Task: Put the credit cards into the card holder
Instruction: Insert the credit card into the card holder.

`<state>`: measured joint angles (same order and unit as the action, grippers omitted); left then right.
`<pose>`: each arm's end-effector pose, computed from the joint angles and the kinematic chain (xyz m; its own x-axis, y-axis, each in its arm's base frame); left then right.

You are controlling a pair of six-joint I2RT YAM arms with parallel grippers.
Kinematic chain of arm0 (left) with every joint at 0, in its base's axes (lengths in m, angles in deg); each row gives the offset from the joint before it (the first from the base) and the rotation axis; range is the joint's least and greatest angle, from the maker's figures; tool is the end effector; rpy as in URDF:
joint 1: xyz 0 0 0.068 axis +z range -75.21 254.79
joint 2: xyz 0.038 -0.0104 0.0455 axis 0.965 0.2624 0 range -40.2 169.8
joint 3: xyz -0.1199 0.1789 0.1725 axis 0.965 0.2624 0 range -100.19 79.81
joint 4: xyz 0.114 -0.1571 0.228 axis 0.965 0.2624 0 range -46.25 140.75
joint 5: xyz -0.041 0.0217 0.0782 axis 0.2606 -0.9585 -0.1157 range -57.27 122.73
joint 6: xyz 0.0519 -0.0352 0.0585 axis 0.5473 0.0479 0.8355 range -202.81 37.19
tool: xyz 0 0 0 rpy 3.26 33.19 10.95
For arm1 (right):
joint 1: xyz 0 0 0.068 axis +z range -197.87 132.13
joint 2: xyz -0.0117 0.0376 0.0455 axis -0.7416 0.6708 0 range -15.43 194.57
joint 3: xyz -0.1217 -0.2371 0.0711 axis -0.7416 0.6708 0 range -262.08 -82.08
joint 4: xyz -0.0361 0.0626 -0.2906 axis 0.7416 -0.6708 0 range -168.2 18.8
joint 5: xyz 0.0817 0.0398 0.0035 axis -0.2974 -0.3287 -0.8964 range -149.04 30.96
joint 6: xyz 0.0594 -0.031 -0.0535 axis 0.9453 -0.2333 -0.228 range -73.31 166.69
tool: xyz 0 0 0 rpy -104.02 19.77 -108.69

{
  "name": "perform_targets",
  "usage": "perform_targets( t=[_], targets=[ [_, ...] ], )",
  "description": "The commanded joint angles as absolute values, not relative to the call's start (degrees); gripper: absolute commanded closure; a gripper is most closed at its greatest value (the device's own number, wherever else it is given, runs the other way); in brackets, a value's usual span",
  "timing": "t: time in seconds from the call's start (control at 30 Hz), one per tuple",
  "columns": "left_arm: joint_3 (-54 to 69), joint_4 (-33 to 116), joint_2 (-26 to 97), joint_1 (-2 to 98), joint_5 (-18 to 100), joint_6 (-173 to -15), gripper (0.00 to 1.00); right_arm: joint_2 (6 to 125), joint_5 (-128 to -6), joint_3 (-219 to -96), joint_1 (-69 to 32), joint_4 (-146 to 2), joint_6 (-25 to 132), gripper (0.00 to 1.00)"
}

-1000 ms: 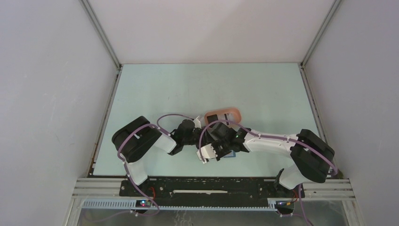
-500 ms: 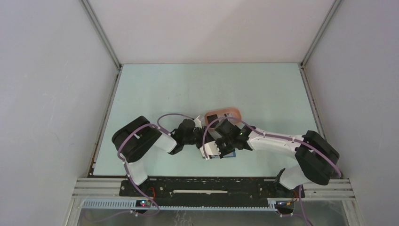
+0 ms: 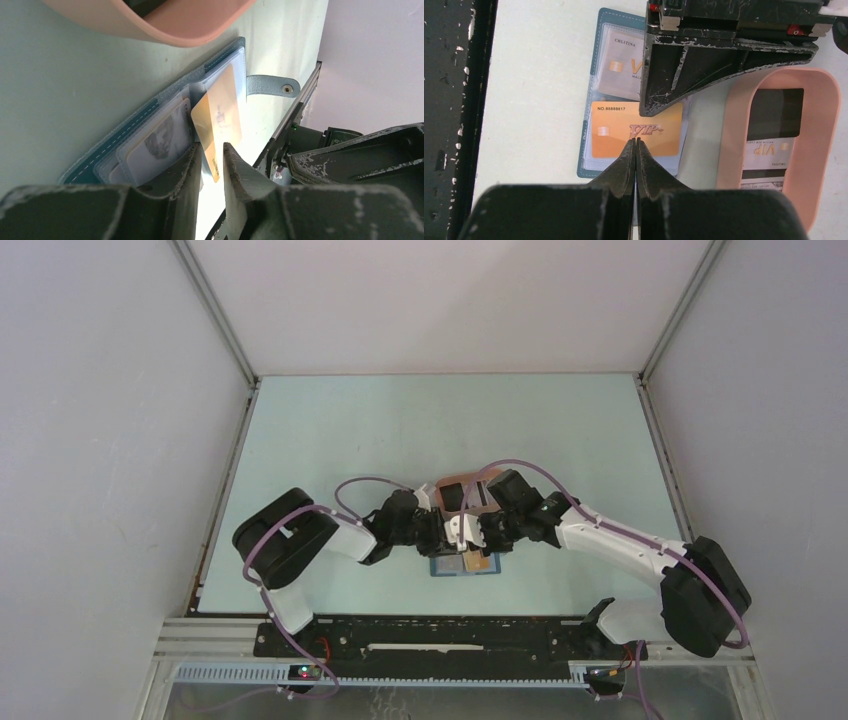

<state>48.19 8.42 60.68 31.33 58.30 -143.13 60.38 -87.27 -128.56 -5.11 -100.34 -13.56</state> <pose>0.2284 -0.2613 0.0511 -0.9655 -0.1647 -0.2015 0.0839 0.5360 -0.8401 0.2006 0.2341 0.1652 0.3665 -0.7030 -0.6095 -0.9303 -0.2647 -0.2540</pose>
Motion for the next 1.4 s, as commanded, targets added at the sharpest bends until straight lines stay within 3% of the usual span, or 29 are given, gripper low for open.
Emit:
perform_targets(
  t=[0.0,0.3,0.73,1.0,1.37],
  targets=[
    [46.5,14.8,60.0,31.0,54.9,-139.6,0.73,58.5,-90.2,-129.7,-5.7,-101.0,-12.6,0.96],
    [44.7,15.3,61.1,30.6,55.5,-139.6,0.88,58.0,-90.3,-129.7,-6.2,-101.3,-12.9,0.96],
    [41.1,16.8,63.3,29.5,56.5,-139.2,0.90,57.8,-90.7,-129.7,-7.0,-101.5,-12.8,0.96],
    [41.6,16.8,60.6,29.2,55.2,-138.7,0.80,56.1,-91.7,-130.5,-9.0,-102.9,-12.3,0.92],
    [48.5,17.5,44.6,29.2,48.5,-132.7,0.67,55.8,-93.4,-141.8,-13.9,-114.8,-0.4,0.67]
  ],
)
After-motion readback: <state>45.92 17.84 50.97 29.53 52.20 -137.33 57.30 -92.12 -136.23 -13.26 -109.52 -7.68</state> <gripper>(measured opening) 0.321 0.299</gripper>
